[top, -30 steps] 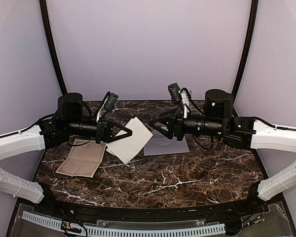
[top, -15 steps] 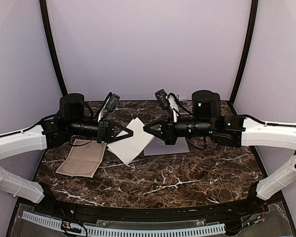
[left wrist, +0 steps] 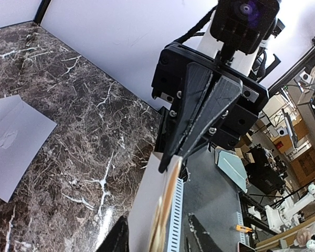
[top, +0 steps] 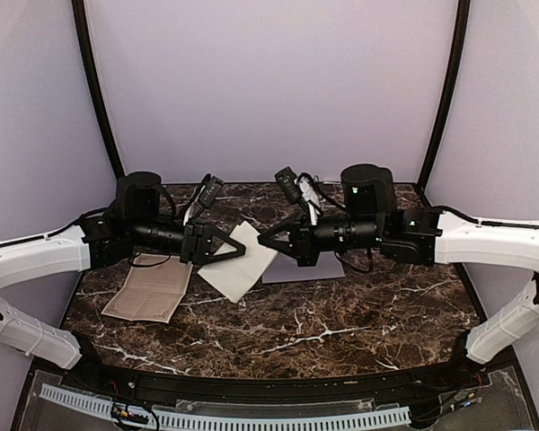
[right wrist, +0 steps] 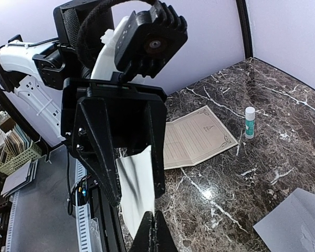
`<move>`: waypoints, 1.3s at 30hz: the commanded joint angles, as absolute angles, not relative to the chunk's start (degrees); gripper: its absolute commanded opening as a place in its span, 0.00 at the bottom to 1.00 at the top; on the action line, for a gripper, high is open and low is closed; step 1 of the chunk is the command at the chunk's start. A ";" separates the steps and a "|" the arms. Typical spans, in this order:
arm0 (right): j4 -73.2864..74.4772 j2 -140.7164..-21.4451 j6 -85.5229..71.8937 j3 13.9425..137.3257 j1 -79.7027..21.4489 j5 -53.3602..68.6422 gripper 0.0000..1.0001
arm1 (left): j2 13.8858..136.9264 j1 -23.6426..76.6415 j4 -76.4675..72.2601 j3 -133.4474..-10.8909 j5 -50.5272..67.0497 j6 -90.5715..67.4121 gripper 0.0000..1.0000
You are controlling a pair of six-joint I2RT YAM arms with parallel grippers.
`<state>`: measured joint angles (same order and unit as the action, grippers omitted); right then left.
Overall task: Place the letter into the envelope and seal it
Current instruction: Fold the letter.
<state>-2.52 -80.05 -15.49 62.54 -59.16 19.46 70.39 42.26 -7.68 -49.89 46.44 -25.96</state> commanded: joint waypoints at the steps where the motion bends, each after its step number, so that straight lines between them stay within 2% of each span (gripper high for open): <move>1: -2.69 -79.10 -14.96 62.88 -59.63 18.49 0.00 | 68.05 41.14 -6.28 -51.58 47.20 -25.57 0.36; 5: -2.42 -79.10 -14.81 62.89 -59.60 19.34 0.00 | 68.15 40.61 -6.35 -51.63 48.35 -26.40 0.31; 6: -2.13 -79.18 -14.65 63.00 -59.60 19.47 0.00 | 68.22 40.61 -6.82 -51.56 48.48 -26.52 0.27; 7: -1.97 -79.10 -14.55 63.13 -59.66 19.44 0.00 | 68.34 40.58 -7.19 -51.49 48.97 -26.87 0.17; 9: -2.29 -78.81 -14.50 62.77 -59.61 19.50 0.00 | 68.42 40.48 -8.41 -51.16 49.60 -27.50 0.11; 10: -2.43 -78.60 -14.50 62.66 -59.66 19.74 0.00 | 68.49 40.46 -9.11 -51.02 49.81 -27.72 0.11; 13: -2.57 -78.16 -14.41 62.49 -59.65 20.28 0.00 | 68.80 40.46 -9.46 -51.06 50.45 -28.16 0.22; 19: -1.38 -77.96 -13.95 62.32 -59.66 19.69 0.00 | 68.22 39.20 -8.77 -50.98 50.95 -28.13 0.24; 27: -1.24 -78.73 -13.91 62.66 -59.65 20.88 0.00 | 67.36 37.10 -10.74 -50.69 53.07 -29.68 0.24; 32: -1.14 -79.07 -13.89 62.93 -59.59 21.37 0.00 | 67.48 36.55 -11.93 -50.65 54.31 -30.52 0.19; 39: -0.79 -79.86 -13.89 63.52 -59.60 22.54 0.00 | 68.27 36.29 -14.65 -50.19 55.72 -32.46 0.18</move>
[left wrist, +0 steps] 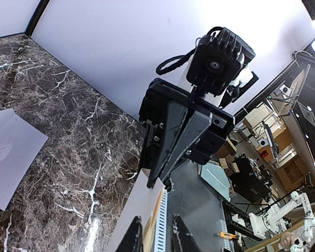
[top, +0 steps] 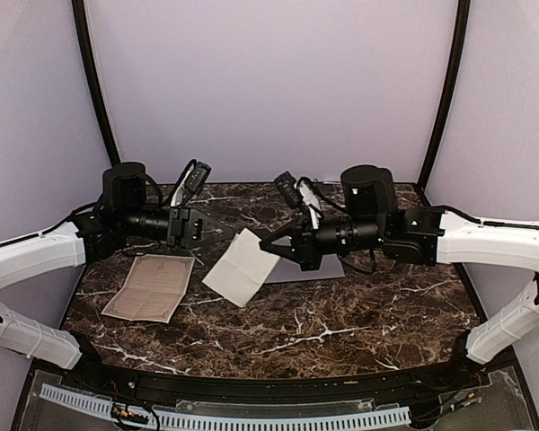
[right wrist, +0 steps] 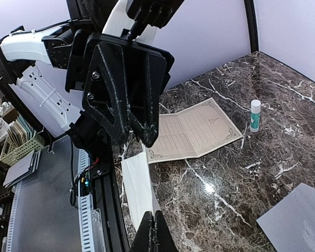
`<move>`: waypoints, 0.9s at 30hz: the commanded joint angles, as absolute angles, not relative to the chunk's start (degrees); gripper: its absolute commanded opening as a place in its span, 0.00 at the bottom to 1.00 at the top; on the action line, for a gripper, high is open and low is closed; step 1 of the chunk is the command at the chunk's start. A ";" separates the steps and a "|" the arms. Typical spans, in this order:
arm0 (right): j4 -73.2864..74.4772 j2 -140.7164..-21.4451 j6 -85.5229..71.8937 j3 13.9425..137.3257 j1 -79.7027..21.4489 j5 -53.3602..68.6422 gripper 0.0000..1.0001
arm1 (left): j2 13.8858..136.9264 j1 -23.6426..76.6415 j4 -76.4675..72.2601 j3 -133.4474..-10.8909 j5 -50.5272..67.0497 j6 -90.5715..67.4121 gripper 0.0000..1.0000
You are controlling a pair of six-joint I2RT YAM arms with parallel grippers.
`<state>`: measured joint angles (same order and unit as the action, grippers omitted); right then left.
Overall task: Place the letter into the envelope and seal it
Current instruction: Fold the letter.
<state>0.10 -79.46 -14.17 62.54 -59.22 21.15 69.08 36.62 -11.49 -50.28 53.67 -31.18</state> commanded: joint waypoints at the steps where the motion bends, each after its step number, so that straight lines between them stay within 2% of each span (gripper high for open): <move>1: -0.79 -79.90 -13.89 63.55 -59.62 22.60 0.00 | 68.50 36.30 -14.71 -50.21 55.90 -32.50 0.18; 13: -0.82 -80.42 -13.84 63.90 -59.67 23.01 0.00 | 70.46 36.29 -13.82 -50.07 57.46 -31.86 0.17; 15: -1.02 -80.29 -13.85 63.60 -59.60 22.84 0.00 | 70.46 36.30 -13.92 -49.83 57.24 -31.82 0.22; 17: -1.05 -80.23 -13.89 63.62 -59.67 22.69 0.00 | 70.49 36.25 -14.65 -49.46 57.32 -31.93 0.44; 21: -1.32 -80.26 -13.89 63.80 -59.65 23.94 0.00 | 70.74 36.34 -12.39 -48.93 55.25 -29.42 0.60; 23: -1.24 -80.51 -13.89 64.02 -59.65 23.84 0.00 | 71.54 36.42 -11.38 -49.07 56.09 -28.31 0.65; 27: -1.67 -80.51 -13.89 64.13 -59.65 24.02 0.00 | 72.92 38.75 -8.37 -50.05 55.08 -24.89 0.69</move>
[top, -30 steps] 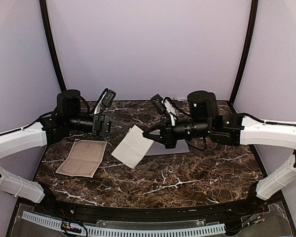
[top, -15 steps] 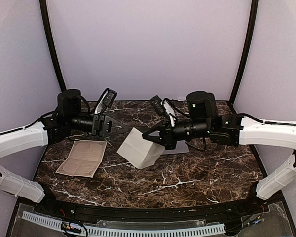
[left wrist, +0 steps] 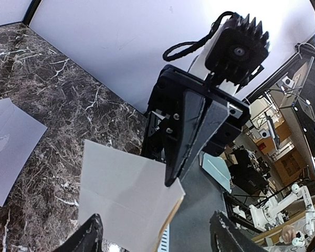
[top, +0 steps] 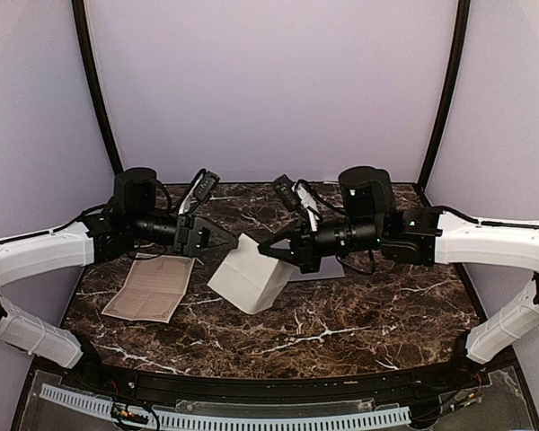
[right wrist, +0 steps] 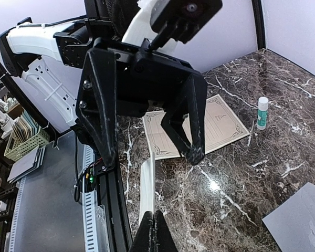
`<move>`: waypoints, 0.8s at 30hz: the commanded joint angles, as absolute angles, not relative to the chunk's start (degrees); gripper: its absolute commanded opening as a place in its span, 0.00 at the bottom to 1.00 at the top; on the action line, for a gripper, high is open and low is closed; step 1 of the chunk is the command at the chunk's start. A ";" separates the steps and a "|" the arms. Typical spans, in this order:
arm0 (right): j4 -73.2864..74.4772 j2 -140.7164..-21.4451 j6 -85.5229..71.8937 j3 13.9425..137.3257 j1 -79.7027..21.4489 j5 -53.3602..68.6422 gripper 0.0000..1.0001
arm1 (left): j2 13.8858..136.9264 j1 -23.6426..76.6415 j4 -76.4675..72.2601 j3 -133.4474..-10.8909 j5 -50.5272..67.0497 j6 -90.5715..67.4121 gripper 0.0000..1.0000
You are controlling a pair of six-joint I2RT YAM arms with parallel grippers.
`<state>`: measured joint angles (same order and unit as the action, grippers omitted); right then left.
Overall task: Place the letter into the envelope and seal it
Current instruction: Fold the letter.
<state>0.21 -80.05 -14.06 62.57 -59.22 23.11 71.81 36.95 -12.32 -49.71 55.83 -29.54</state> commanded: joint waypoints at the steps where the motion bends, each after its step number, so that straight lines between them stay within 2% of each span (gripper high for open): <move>1: -1.94 -80.53 -14.00 64.08 -59.65 24.00 0.00 | 73.16 39.19 -6.03 -50.90 54.66 -23.87 0.69; 3: -2.30 -80.57 -14.14 64.12 -59.60 23.57 0.00 | 73.95 40.22 -4.05 -51.89 54.21 -21.98 0.69; 5: -2.50 -80.36 -14.42 63.93 -59.67 22.23 0.00 | 74.42 40.81 -4.45 -52.12 55.45 -21.74 0.62; 7: -3.52 -79.87 -14.93 63.41 -59.57 20.35 0.00 | 74.45 41.27 -5.95 -51.93 57.32 -22.30 0.38; 8: -4.30 -79.48 -15.53 62.89 -59.51 19.37 0.00 | 74.36 41.58 -6.40 -51.83 58.34 -22.56 0.29; 9: -5.27 -79.06 -16.19 62.49 -59.46 18.36 0.00 | 74.31 41.75 -7.07 -51.80 58.57 -22.66 0.12; 10: -5.92 -78.61 -16.98 62.17 -59.43 17.20 0.03 | 74.06 41.99 -7.32 -51.67 58.15 -22.83 0.06; 11: -6.75 -77.87 -17.96 61.67 -59.43 15.67 0.19 | 73.53 42.00 -7.98 -51.54 57.77 -22.97 0.01; 13: -8.83 -76.13 -20.62 59.94 -59.43 11.50 0.55 | 71.92 42.04 -9.61 -50.84 54.81 -23.62 0.00; 14: -9.96 -75.05 -22.07 58.88 -59.40 8.81 0.69 | 71.21 42.06 -10.61 -49.80 51.67 -24.56 0.00; 16: -11.87 -72.66 -25.58 56.11 -59.45 3.29 0.85 | 68.39 42.07 -15.43 -47.41 46.81 -26.86 0.00; 19: -17.35 -69.64 -31.12 50.90 -59.44 0.91 0.97 | 64.73 42.09 -25.22 -44.38 40.38 -30.62 0.00; 24: -21.67 -70.53 -37.50 47.55 -59.91 1.86 0.99 | 63.10 42.10 -36.30 -40.83 36.83 -34.17 0.00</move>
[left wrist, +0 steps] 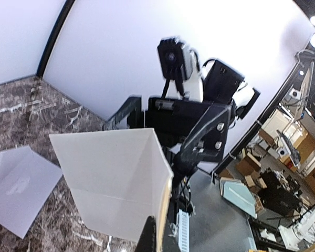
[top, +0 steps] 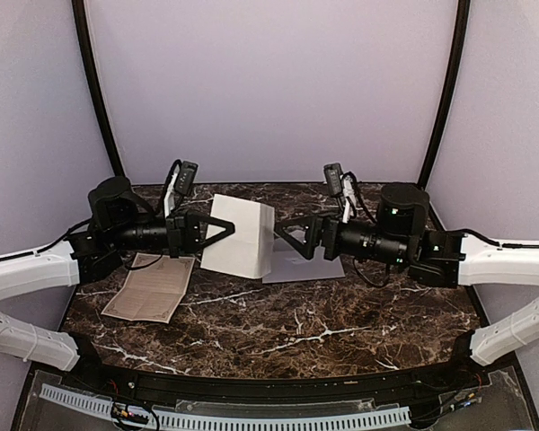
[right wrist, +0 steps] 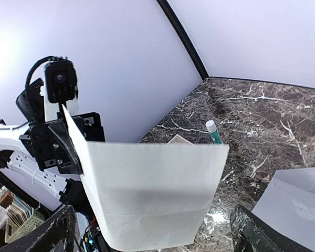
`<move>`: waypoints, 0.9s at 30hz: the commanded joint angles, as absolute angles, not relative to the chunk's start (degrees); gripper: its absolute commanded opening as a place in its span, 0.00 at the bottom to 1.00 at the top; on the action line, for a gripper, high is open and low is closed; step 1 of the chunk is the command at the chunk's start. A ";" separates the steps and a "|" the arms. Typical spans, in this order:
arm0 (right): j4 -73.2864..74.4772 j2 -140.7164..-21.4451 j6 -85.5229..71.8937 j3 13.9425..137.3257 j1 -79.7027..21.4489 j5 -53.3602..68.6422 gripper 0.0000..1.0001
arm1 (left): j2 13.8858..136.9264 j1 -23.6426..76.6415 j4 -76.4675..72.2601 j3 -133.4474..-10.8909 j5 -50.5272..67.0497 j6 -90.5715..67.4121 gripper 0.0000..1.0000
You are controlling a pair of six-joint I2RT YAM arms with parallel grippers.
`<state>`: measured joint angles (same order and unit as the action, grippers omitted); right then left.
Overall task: Place the letter into the envelope and seal it
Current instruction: Fold the letter.
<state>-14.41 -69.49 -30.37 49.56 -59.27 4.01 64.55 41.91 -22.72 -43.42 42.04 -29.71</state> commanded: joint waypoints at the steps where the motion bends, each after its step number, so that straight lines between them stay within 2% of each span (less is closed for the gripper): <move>1: -23.20 -71.22 -38.06 47.21 -59.90 3.18 0.99 | 63.32 42.05 -37.40 -40.54 37.05 -35.33 0.00; 5: -30.90 -74.38 -36.88 48.20 -60.71 10.01 0.99 | 64.06 42.38 -43.23 -39.01 38.61 -38.16 0.00; 14: -35.23 -80.17 -33.14 54.68 -61.62 18.98 0.96 | 65.51 43.50 -46.99 -39.06 40.95 -39.51 0.00; 20: -37.30 -81.23 -33.55 55.16 -61.78 19.78 0.76 | 67.15 44.30 -49.98 -38.71 42.39 -41.14 0.00; 27: -39.56 -81.86 -34.10 55.44 -61.96 20.33 0.42 | 68.15 44.60 -51.41 -38.49 42.68 -41.54 0.00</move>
<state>-35.38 -81.25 -34.02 53.78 -61.47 19.33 68.14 44.27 -48.01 -39.03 41.45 -41.01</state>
